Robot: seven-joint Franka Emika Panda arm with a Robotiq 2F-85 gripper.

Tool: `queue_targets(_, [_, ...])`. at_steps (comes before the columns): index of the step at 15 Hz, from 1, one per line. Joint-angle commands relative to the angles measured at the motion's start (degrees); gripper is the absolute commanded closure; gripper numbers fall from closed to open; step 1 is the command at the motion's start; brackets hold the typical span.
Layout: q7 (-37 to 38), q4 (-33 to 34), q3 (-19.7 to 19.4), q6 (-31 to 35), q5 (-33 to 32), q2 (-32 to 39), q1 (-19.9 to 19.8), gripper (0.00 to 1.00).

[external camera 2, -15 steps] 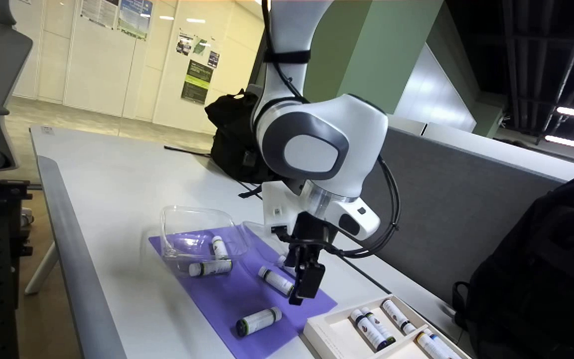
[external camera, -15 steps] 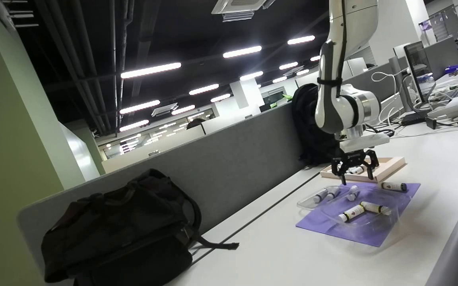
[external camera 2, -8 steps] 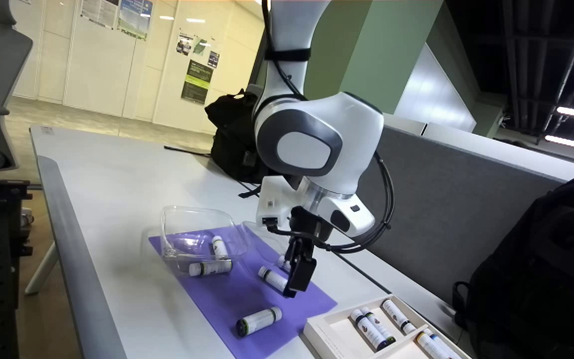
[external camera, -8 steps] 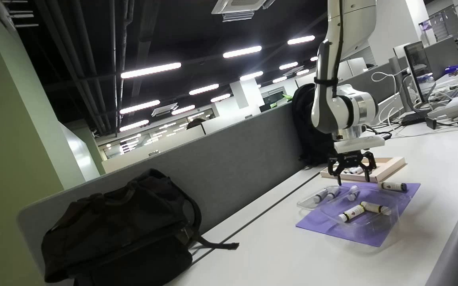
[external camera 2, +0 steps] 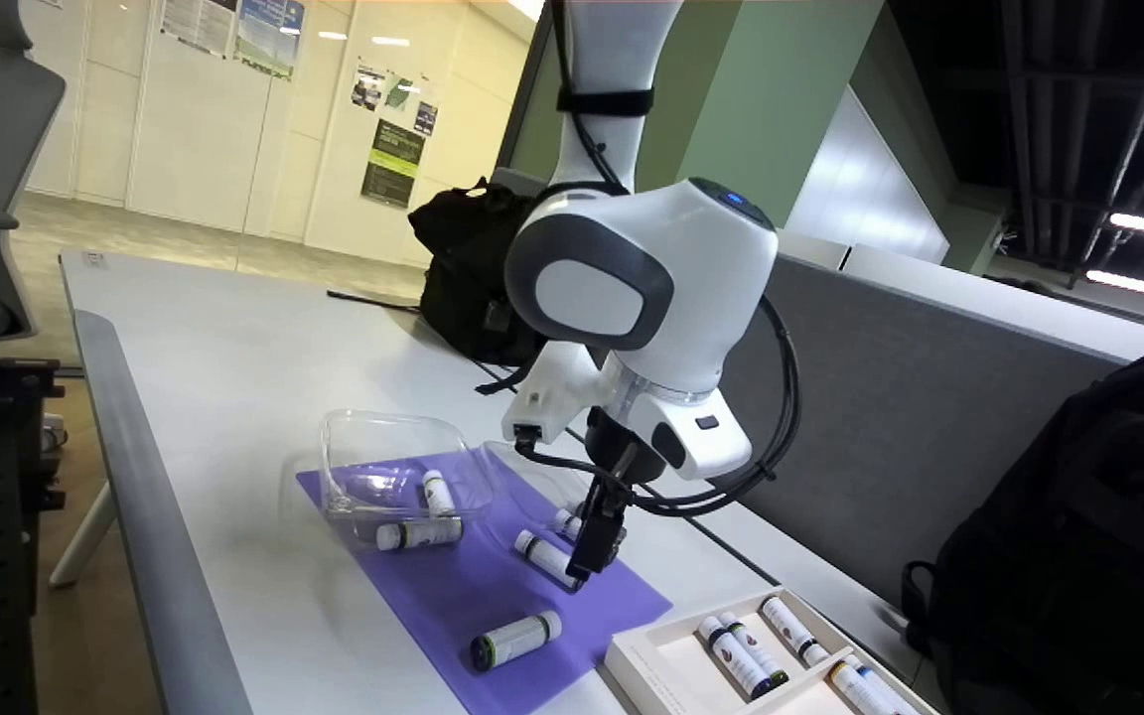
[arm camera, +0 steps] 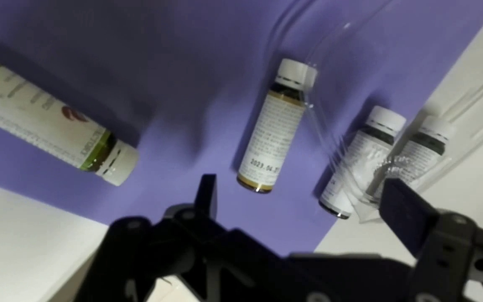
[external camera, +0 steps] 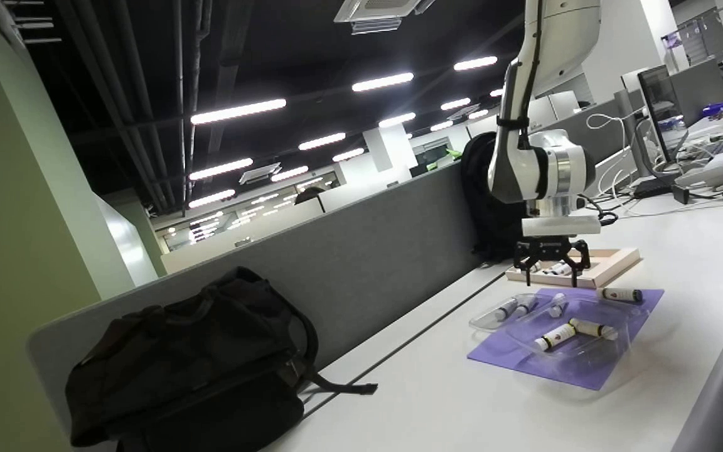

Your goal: Remove one bottle from the clear box and put back two more

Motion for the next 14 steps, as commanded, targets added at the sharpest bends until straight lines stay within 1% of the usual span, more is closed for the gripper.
queue_targets(1, [0.28,0.21,3.99,0.93,5.38,0.40,-5.10,0.00])
queue_targets(2, [1.90,0.49,2.28,-0.50,5.21,0.71,-4.32,0.00])
queue_targets(4, [3.88,1.06,-0.04,-1.09,5.42,1.57,-3.46,0.00])
queue_targets(8, [6.75,3.03,-3.20,-1.97,4.95,3.95,-2.24,0.00])
queue_targets(14, [8.99,5.56,-4.51,-2.94,4.77,6.01,-0.19,0.00])
